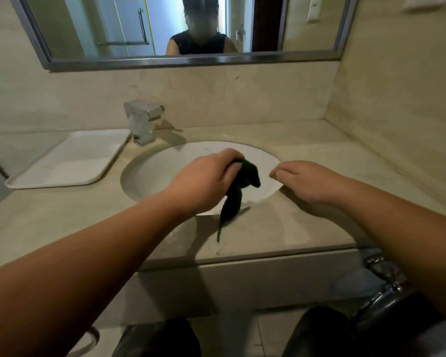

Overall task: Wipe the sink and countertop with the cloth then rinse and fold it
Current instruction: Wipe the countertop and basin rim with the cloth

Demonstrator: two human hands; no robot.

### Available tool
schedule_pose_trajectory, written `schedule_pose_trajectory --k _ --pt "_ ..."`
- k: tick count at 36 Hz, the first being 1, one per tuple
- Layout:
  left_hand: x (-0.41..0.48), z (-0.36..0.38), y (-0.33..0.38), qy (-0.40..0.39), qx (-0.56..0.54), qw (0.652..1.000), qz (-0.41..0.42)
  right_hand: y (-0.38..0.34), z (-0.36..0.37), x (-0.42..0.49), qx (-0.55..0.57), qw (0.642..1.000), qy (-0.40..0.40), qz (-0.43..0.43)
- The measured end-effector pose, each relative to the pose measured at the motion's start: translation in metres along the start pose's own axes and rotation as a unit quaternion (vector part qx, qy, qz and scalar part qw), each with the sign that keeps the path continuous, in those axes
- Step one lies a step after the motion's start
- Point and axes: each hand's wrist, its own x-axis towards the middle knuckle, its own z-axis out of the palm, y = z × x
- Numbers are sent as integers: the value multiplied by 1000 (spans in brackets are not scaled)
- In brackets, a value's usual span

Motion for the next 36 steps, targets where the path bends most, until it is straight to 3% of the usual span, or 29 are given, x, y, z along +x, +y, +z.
schedule_pose_trajectory --k 3,5,8,11,15,19,23,25,27,29,33,36 --pt "-13 6 26 -83 -41 984 151 8 -6 1 23 999 22 10" --pt "-23 26 30 -159 0 963 220 14 -6 1 30 999 25 17" --pt "-32 56 24 -150 105 947 263 20 -1 0 33 999 23 9" --pt "-20 61 19 -135 104 958 229 22 7 0 31 999 28 7" --pt "4 56 2 -192 55 976 84 23 7 1 32 999 32 5" --pt "16 43 -19 -126 125 984 21 26 -1 -1 29 999 35 19" --pt "22 35 6 -29 51 997 51 33 -9 -3 32 998 47 34" --pt "18 40 30 -66 22 992 109 35 -10 -4 51 996 59 41" --pt "11 55 45 -129 56 974 176 37 -11 -6 81 993 71 56" --pt "6 73 46 -132 106 961 220 38 -10 -6 82 992 77 59" --pt "13 84 35 -119 93 976 160 42 -3 -11 83 993 70 48" --pt "27 75 22 -165 83 980 72 42 0 -12 56 996 52 36"
